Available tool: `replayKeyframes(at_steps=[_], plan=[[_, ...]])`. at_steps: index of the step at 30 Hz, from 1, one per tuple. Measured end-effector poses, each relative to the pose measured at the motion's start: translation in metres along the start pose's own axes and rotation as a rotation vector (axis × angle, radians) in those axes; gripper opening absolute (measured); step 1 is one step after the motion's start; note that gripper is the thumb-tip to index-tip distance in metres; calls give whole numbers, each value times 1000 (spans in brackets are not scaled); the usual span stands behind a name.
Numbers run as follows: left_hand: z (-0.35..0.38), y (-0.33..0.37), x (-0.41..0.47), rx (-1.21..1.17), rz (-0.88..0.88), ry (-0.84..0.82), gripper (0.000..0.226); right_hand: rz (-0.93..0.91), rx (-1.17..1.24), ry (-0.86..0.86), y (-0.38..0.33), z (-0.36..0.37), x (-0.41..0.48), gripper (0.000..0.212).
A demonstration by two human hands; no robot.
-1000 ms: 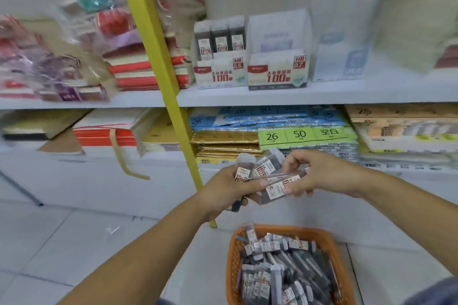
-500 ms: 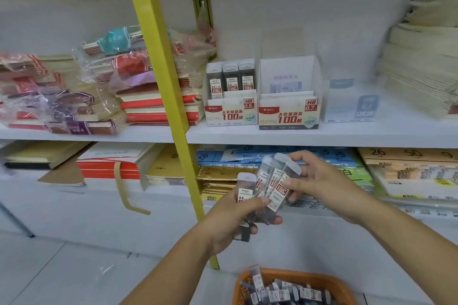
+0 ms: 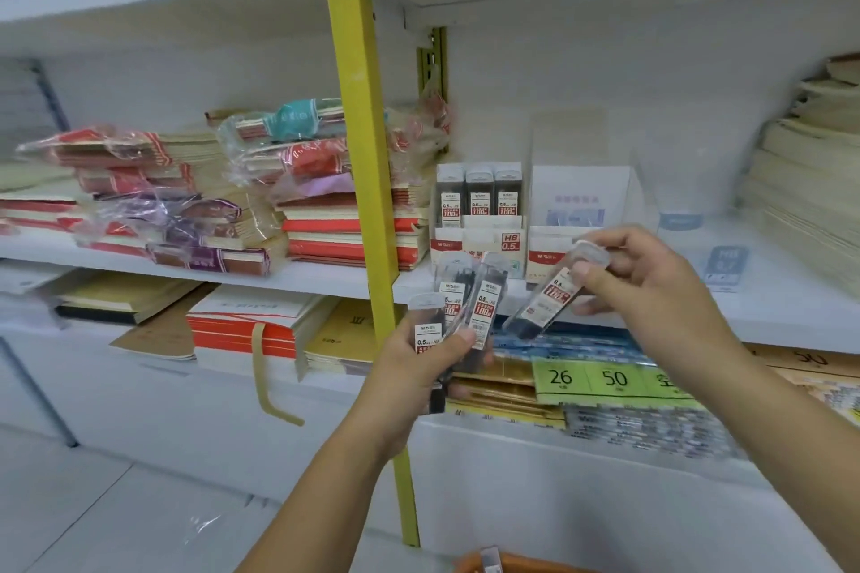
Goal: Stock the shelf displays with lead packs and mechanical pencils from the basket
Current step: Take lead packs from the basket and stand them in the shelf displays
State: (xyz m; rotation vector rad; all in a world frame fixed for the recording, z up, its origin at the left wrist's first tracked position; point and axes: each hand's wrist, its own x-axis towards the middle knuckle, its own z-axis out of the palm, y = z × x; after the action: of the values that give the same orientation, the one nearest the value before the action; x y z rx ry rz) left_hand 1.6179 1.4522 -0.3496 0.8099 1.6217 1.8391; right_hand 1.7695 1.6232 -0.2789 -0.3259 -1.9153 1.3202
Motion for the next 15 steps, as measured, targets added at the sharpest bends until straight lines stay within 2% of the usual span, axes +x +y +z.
replayKeyframes(at_steps=[4, 6, 8, 11, 15], plan=[[-21, 18, 10, -42, 82, 132, 29, -295, -188, 46, -54, 18, 53, 21], [-27, 19, 15, -77, 107, 172, 36, -380, -313, 34, -67, 35, 78, 16], [-32, 19, 18, -112, 117, 189, 38, -394, -428, 4, -70, 52, 102, 14], [-33, 18, 22, -182, 122, 173, 27, -362, -578, -78, -60, 73, 132, 15], [-33, 16, 30, -221, 123, 161, 34, -352, -828, -191, -39, 88, 160, 16]])
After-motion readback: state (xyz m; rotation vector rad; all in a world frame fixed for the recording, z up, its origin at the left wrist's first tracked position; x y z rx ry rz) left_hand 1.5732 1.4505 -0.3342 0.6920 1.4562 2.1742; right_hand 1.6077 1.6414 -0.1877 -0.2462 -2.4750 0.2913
